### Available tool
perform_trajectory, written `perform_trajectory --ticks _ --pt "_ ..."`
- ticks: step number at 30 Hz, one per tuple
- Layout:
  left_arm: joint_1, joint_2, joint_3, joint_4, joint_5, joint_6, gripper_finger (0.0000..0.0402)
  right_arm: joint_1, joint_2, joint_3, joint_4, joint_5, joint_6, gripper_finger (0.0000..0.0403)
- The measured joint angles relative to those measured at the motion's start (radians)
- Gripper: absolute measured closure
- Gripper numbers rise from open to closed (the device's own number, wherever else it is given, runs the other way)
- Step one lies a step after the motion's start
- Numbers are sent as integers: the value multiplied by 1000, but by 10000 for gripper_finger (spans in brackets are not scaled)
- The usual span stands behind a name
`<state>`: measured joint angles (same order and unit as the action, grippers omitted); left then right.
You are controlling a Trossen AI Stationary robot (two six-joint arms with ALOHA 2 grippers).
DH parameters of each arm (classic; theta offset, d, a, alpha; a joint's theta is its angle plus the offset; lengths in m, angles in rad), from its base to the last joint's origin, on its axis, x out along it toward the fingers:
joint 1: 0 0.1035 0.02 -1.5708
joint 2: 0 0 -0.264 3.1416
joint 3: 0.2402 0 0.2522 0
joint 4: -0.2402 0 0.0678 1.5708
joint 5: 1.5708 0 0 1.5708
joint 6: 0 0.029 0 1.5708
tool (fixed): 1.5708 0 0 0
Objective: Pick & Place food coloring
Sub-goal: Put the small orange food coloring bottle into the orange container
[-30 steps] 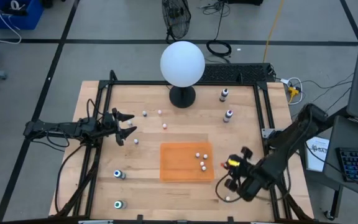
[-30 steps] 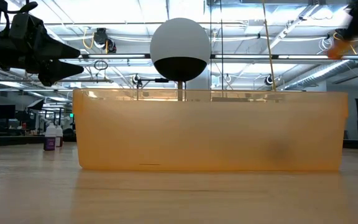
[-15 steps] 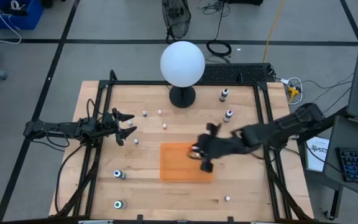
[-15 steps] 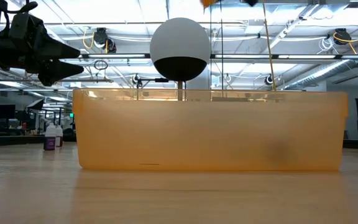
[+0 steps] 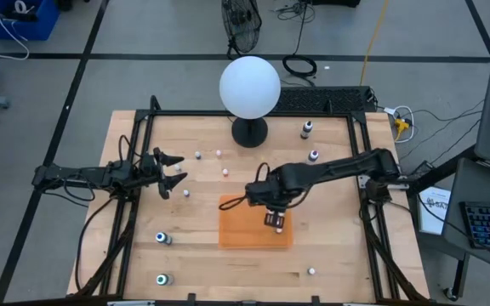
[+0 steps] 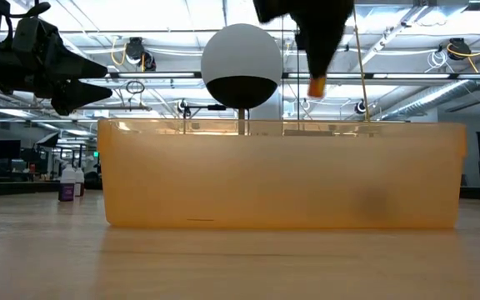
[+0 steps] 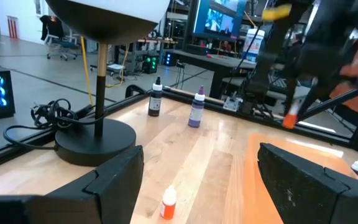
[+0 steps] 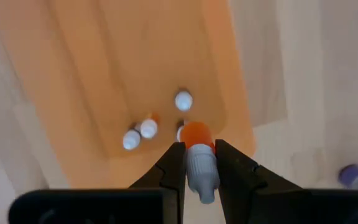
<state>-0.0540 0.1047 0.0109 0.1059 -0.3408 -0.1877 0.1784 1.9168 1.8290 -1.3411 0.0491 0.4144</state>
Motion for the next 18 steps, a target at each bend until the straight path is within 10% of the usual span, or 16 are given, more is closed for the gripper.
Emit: perform_trajectory --ticks 18 --pt "0 0 0 1 0 0 92 -37 -10 -371 337 -2 -61 352"
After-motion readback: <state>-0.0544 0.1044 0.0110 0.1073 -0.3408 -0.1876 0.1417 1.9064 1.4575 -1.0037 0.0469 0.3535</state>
